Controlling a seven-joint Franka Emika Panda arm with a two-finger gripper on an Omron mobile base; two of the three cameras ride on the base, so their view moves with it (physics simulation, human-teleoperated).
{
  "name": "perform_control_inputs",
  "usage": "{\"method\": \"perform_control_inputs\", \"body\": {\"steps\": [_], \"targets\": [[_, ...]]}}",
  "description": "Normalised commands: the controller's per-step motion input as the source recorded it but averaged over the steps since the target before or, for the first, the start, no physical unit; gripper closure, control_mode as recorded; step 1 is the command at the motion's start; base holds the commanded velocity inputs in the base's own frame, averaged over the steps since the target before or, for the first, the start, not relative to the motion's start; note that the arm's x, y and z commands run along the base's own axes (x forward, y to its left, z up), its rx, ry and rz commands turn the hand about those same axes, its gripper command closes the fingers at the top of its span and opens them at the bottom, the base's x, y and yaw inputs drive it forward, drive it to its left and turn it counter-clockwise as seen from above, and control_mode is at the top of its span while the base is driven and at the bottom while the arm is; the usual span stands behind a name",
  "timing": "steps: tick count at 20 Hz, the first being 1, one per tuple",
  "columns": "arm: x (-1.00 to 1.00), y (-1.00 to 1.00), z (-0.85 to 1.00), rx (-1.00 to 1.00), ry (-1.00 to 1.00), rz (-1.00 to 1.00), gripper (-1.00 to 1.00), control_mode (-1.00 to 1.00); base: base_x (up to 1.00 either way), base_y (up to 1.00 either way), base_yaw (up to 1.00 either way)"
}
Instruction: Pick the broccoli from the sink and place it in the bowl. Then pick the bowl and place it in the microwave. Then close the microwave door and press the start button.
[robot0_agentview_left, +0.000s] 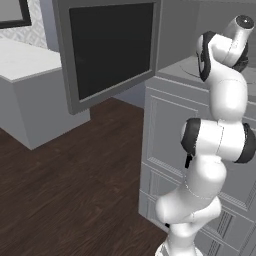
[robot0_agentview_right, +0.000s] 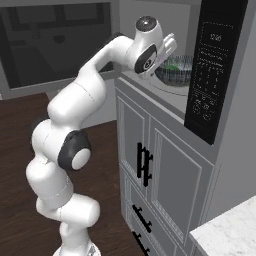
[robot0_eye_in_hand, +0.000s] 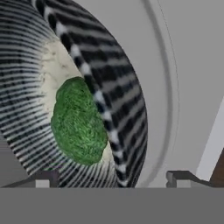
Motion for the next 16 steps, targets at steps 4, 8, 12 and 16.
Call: {"method": "perform_control_inputs", "body": {"steps": [4, 8, 12, 16], "targets": [[-0.32, 0.55, 0.0, -0.02, -0.41, 0.0, -1.0, -1.0, 0.0, 0.0, 0.0], [-0.91, 0.63, 0.09, -0.09, -0.29, 0.0, -1.0, -1.0, 0.0, 0.0, 0.0], [-1.0, 0.3, 0.13, -0.09, -0.1, 0.0, -1.0, -1.0, 0.0, 0.0, 0.0], [-1.0, 0.33, 0.27, -0.16, 0.0, 0.0, -1.0, -1.0, 0.0, 0.0, 0.0]]}}
